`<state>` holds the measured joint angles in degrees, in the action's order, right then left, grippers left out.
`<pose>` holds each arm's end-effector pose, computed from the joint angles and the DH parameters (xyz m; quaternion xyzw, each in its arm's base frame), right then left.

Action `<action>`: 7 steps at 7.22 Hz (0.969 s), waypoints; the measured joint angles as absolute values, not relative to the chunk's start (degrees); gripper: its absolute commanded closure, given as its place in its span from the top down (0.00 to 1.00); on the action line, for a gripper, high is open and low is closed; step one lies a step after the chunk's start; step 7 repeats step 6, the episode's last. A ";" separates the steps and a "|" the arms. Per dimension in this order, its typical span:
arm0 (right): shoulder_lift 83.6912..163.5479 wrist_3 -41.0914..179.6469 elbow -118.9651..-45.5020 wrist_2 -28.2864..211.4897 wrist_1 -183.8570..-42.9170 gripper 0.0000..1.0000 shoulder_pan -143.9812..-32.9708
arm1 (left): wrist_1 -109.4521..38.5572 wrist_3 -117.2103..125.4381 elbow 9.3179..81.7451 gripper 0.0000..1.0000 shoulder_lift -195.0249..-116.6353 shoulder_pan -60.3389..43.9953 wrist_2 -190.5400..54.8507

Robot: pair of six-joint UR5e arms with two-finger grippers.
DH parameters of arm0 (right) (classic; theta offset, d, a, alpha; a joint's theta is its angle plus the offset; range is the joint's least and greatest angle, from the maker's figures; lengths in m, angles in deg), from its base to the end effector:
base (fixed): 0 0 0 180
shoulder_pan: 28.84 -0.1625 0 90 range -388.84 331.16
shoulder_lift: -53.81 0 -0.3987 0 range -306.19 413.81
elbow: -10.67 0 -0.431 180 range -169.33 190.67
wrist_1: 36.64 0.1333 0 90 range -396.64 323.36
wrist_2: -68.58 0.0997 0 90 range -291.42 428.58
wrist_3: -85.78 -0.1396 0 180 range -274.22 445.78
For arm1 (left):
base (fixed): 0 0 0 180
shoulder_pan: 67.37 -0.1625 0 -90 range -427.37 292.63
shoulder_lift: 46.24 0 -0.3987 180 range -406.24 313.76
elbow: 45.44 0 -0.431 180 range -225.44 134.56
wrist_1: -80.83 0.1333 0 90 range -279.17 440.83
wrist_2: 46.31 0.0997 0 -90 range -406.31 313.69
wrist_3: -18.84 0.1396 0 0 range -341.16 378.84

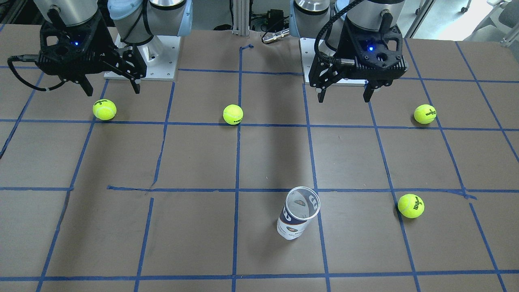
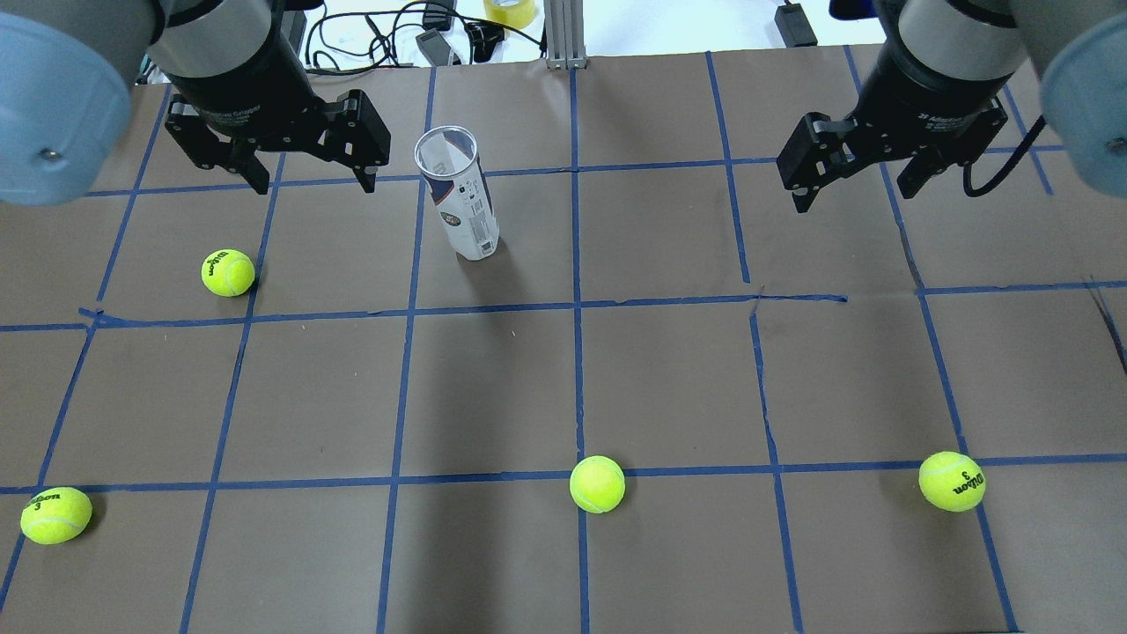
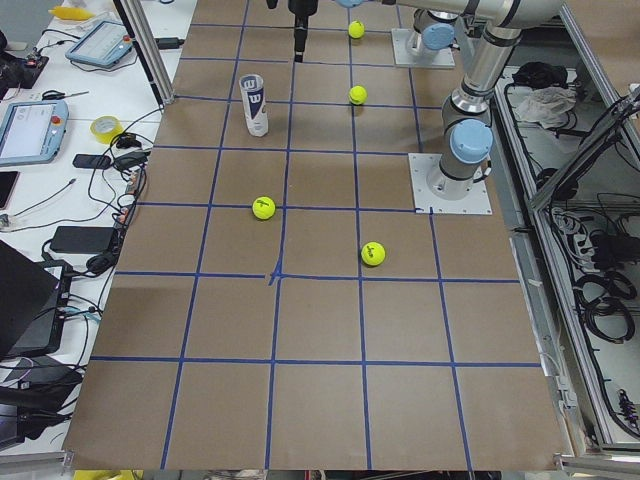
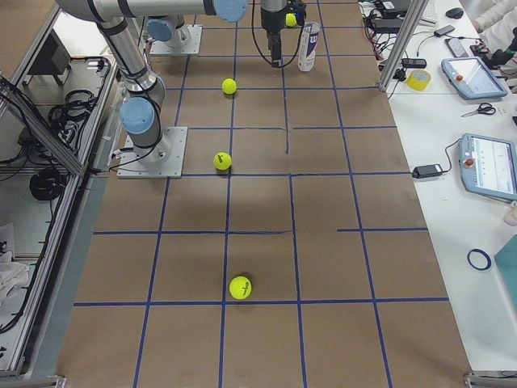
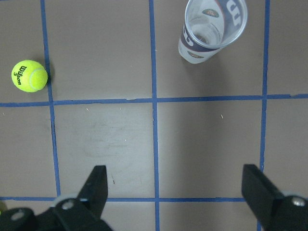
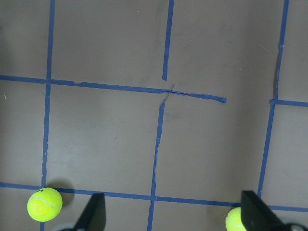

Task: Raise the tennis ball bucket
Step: 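Release the upright can and raise the left gripper away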

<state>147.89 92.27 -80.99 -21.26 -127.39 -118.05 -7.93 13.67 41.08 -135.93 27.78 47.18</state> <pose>0.1267 -0.5113 0.4445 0.0497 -0.9984 0.0277 0.0004 -0.1727 -0.5261 0.4596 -0.0015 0.9986 -0.0464 0.0264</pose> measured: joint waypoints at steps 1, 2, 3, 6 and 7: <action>147.87 92.30 -80.99 -21.25 -127.45 1.00 -118.05 | -7.77 13.74 41.80 1.00 -135.65 27.76 47.12; 147.86 92.32 -81.00 -21.25 -127.54 1.00 -118.05 | -7.63 13.80 42.25 1.00 -135.31 27.74 47.11; 147.86 92.34 -81.00 -21.28 -127.51 1.00 -118.05 | -7.60 13.80 42.44 1.00 -135.07 27.73 47.11; 147.85 92.45 -81.00 -21.28 -127.33 1.00 -118.05 | -7.61 13.83 42.61 1.00 -134.90 27.73 47.27; 147.85 92.45 -81.00 -21.28 -127.33 1.00 -118.05 | -7.61 13.83 42.61 1.00 -134.90 27.73 47.27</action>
